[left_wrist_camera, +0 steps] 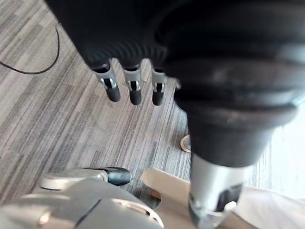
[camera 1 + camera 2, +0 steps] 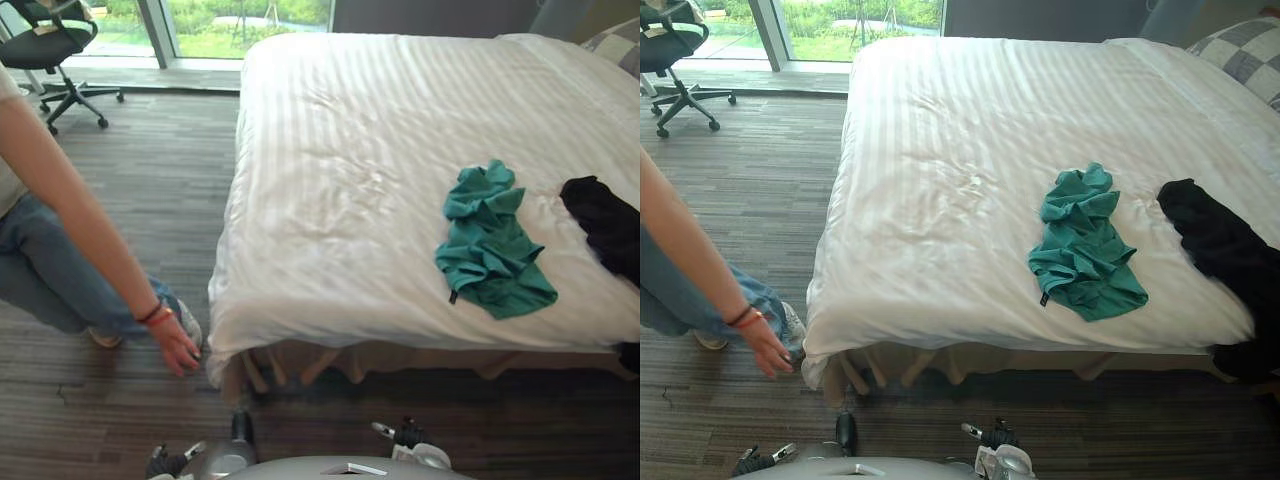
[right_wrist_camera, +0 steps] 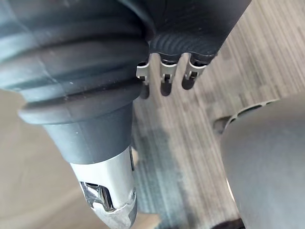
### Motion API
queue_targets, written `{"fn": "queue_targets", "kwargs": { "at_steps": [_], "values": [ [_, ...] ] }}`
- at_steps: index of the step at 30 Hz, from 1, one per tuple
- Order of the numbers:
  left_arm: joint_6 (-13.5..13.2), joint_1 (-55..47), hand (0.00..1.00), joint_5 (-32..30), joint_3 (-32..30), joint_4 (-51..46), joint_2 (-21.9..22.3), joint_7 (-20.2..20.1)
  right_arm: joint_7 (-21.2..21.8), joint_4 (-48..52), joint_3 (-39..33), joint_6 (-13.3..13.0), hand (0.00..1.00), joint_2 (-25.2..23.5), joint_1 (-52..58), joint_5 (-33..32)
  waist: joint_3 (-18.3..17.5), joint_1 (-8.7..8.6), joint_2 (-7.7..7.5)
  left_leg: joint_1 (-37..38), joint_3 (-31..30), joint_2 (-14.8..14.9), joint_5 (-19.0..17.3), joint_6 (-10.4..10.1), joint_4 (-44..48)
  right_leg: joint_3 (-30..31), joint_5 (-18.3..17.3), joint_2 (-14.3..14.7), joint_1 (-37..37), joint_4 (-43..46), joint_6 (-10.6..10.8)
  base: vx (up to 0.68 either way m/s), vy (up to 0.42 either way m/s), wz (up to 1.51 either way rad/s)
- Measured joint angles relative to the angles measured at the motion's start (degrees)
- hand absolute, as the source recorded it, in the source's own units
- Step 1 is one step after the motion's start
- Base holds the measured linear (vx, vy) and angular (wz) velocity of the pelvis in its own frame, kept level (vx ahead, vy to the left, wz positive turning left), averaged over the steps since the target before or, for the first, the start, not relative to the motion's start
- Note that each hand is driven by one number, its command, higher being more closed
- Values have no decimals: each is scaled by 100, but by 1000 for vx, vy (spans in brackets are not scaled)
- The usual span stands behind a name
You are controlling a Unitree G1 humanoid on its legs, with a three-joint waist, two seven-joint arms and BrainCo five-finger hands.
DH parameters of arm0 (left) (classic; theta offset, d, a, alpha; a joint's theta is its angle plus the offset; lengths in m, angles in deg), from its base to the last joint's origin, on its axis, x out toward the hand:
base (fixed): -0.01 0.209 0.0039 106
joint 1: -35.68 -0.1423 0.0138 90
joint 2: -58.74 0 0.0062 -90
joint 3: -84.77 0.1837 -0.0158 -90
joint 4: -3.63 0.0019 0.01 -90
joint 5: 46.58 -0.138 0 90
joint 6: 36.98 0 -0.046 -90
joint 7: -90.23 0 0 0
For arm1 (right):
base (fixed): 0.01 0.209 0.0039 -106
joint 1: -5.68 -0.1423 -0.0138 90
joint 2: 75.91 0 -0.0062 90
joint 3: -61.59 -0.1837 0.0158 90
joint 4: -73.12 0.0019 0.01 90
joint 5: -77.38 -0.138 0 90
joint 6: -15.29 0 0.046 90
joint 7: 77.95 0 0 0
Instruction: Tidy the bed and pick cloth on bed and put in laundry
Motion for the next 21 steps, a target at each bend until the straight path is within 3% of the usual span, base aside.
{"fn": "queue_targets", "kwargs": {
  "at_steps": [21],
  "values": [
    [8,12,0,-77,-141,92,-24,-160,4,-16,-184,-5,0,-35,-63,-16,9,-107,-44,162,175,-15,-171,-59,-2,144,30,-54,40,22,94,1,-7,-4]
  ]
}}
